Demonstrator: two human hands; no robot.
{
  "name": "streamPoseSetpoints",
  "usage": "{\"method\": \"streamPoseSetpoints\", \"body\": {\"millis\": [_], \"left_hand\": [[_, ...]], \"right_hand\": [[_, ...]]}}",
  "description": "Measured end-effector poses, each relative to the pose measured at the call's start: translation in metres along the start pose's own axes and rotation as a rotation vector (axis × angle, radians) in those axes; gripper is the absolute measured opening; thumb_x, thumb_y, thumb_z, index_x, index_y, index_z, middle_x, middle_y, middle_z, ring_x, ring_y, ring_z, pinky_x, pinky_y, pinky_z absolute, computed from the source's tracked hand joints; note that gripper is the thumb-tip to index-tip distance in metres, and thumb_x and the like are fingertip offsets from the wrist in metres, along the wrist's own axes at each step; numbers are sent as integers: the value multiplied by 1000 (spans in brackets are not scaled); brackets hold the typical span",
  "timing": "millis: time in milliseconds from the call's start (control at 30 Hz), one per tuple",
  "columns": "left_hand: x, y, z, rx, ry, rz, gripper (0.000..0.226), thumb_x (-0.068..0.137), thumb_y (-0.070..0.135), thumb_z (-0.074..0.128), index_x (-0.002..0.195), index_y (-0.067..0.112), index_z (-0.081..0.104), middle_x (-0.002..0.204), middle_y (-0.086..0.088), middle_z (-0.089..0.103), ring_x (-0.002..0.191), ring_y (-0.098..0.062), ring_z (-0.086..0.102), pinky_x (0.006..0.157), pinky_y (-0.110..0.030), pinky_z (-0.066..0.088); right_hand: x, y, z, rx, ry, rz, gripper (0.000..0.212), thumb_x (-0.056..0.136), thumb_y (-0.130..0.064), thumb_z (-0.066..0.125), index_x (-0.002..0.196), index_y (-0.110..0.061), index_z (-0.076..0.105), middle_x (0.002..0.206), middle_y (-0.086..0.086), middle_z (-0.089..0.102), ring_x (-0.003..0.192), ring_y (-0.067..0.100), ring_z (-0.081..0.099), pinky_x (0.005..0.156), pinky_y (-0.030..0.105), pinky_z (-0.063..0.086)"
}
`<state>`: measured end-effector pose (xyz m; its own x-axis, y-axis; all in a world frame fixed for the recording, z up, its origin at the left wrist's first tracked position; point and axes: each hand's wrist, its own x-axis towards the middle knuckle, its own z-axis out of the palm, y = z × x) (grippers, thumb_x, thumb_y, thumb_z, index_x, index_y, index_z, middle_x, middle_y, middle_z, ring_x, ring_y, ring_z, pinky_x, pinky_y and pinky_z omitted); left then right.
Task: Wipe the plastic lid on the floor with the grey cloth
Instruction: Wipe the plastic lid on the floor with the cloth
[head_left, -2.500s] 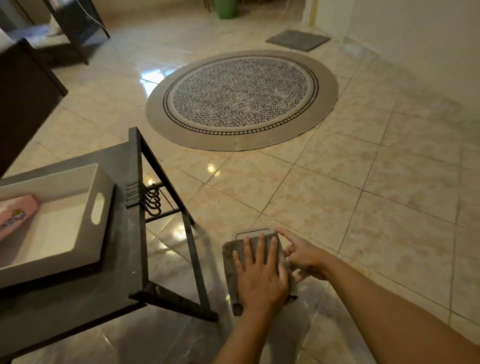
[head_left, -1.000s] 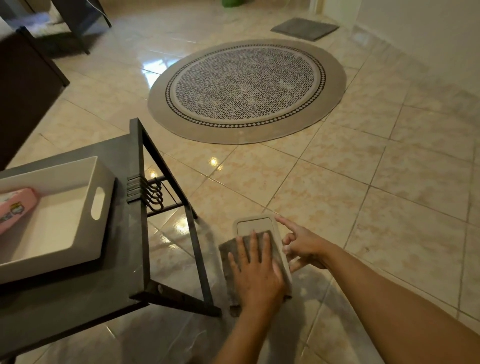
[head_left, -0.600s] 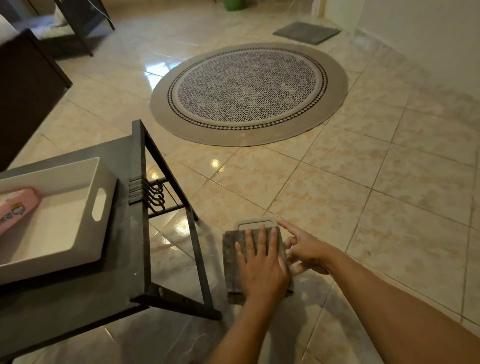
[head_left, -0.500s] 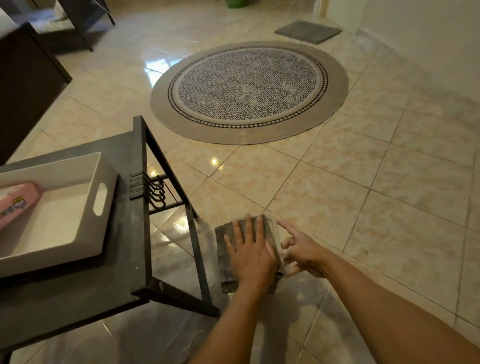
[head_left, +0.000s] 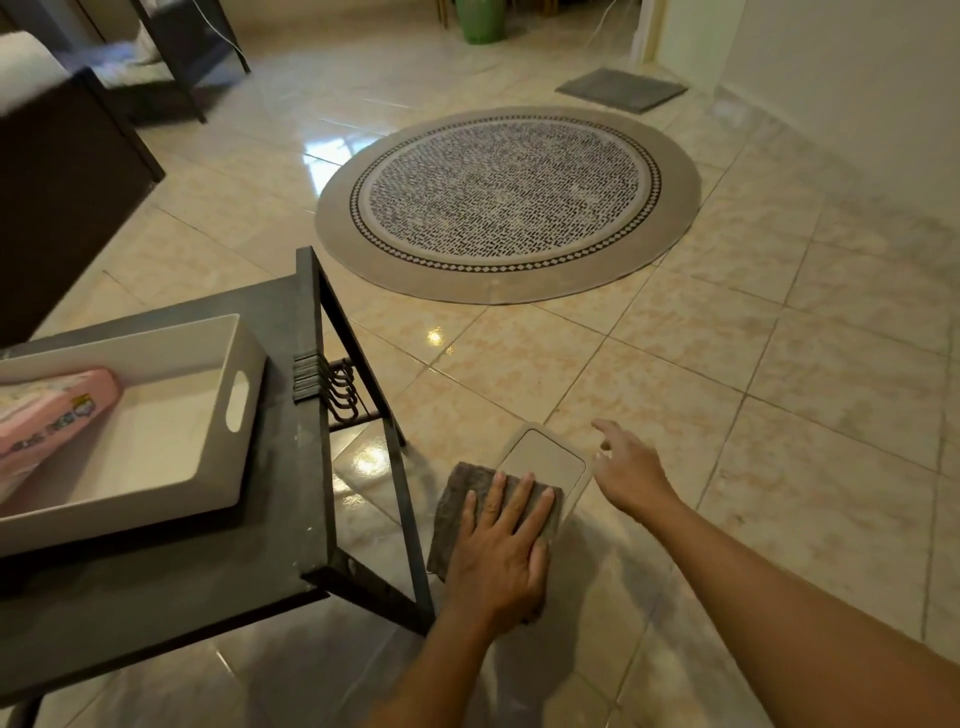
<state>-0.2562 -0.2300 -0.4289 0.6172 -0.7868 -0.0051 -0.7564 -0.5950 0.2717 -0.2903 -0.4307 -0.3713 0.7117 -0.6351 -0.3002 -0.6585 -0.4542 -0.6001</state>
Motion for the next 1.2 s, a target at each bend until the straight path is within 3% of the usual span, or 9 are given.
{"method": "streamPoseSetpoints", "body": {"millis": [100,200,333,467,633,767,900,1067,1200], "left_hand": [[-1,-8,-2,21,-21,49,56,102,49,22,154,43,0,165,7,5,150,-18,-10,117,-48,-8],[-1,-8,-2,35,-23,38,55,103,50,22,153,43,0,164,7,8,151,-20,-5,117,-49,-4],[1,-5,-3,53,-9,-11,56,103,51,23,154,42,1,164,7,4,151,-21,-5,117,-48,-5],[6,3,-6,13,4,-79,58,101,51,20,153,43,-5,163,9,-8,149,-19,-18,119,-46,-9],[12,7,-11,-19,-35,-129,62,96,57,19,152,44,-4,161,9,-13,149,-20,-16,117,-54,5],[8,4,-5,-2,-25,-150,62,95,60,18,149,51,-11,162,9,-19,147,-18,-24,114,-55,-12],[26,33,2,4,-6,-196,61,97,57,15,150,46,-13,162,6,-20,145,-21,-29,111,-52,-26],[36,38,1,-14,4,-478,64,98,56,9,144,38,-32,156,-3,-36,140,-27,-38,109,-56,-28],[36,54,2,-40,-26,-318,63,98,56,10,144,41,-31,157,-1,-35,140,-26,-38,111,-55,-26]], "right_hand": [[17,-3,-1,-66,-242,-141,48,101,-12,35,145,-30,42,141,16,53,118,33,53,87,36,44],[23,-4,1,-54,-267,-159,48,100,-8,41,140,-33,48,122,14,63,98,28,59,77,33,46],[23,1,-6,-72,-399,-132,65,93,-6,53,144,-43,39,93,6,64,78,22,67,61,28,49],[22,-3,-14,-122,-569,-90,90,84,3,65,151,-43,26,87,9,67,69,14,65,60,28,52],[16,0,-12,74,-507,-80,80,86,8,58,148,-38,37,91,8,57,77,20,59,78,41,59],[13,1,-10,114,-531,-97,78,85,13,55,146,-34,40,88,7,51,75,21,59,77,44,61],[9,4,-9,171,-553,-65,79,86,16,52,146,-33,39,87,9,49,66,19,57,73,42,60],[5,9,-5,196,-503,-43,79,87,16,53,145,-35,40,89,9,51,65,19,61,74,48,63],[4,11,-5,248,-510,-14,78,87,15,54,144,-35,40,91,12,53,60,20,63,72,49,63]]}}
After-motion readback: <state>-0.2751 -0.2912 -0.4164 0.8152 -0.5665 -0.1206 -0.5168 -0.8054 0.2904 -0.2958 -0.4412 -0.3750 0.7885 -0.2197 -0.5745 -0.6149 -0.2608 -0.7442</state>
